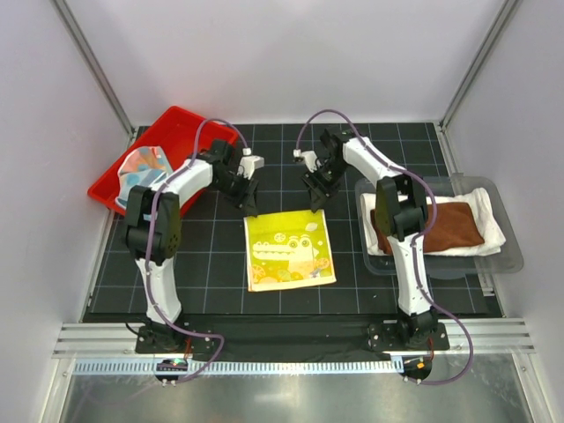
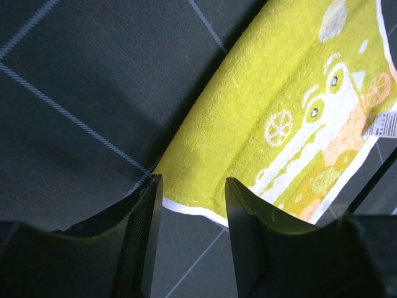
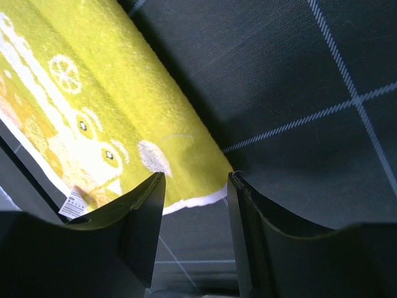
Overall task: Fold and stack the towels
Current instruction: Fold the towel
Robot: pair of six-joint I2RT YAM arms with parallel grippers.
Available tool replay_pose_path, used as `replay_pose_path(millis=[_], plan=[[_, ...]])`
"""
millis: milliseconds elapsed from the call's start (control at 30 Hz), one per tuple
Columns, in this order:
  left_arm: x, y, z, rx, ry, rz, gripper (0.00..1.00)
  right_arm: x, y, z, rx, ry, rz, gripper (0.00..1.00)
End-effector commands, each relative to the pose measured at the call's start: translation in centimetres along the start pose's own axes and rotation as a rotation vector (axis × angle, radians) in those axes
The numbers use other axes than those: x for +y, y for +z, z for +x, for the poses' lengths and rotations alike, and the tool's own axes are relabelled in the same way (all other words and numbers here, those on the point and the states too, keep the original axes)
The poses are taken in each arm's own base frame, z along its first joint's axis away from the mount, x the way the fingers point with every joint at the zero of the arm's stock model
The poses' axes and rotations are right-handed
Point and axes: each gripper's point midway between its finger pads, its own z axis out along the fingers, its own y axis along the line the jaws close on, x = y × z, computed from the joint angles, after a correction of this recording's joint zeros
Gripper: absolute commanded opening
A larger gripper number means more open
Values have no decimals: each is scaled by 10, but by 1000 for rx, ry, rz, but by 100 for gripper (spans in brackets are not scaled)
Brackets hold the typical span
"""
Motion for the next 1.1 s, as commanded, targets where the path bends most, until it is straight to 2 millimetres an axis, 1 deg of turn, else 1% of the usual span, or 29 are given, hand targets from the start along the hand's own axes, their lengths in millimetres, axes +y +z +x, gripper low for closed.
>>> replay_pose_path(millis=[0, 167, 300, 367, 433, 533, 600, 633, 667, 700, 733, 800, 833, 1000, 1067], plan=[[-5, -3, -1, 20, 35, 41, 48, 2, -3, 0, 3, -33, -61, 53], [8, 7, 11, 72, 28, 9, 49, -9, 3, 6, 19, -33, -58, 59], [13, 13, 15, 89, 19, 5, 48, -13, 7, 8, 23, -36, -64, 59], [16, 14, 14, 93, 20, -5, 47, -16, 7, 11, 30, -27, -63, 62], [18, 15, 13, 95, 24, -7, 43, -19, 5, 11, 21, -25, -62, 63], [23, 16, 12, 99, 26, -19, 36, -19, 2, 10, 5, -32, -77, 62], [25, 16, 8, 101, 36, -27, 33, -20, 1, 10, 2, -33, -83, 57], [27, 18, 8, 109, 34, -26, 27, -20, 2, 11, 2, -34, -88, 56], [28, 16, 2, 100, 42, -31, 23, -21, 2, 11, -3, -31, -92, 52], [29, 17, 3, 115, 43, -32, 21, -21, 2, 10, -6, -33, -96, 50], [32, 18, 4, 125, 37, -37, 23, -23, 4, 10, -3, -30, -100, 47], [35, 16, -2, 120, 46, -51, 37, -24, 3, 11, -1, -22, -105, 44], [37, 15, -2, 126, 48, -64, 41, -24, 4, 11, -1, -19, -113, 42], [38, 7, -4, 134, 61, -93, 45, -21, 6, 11, -6, -10, -148, 44], [37, 8, -1, 146, 54, -91, 46, -21, 8, 12, -3, -8, -156, 46]])
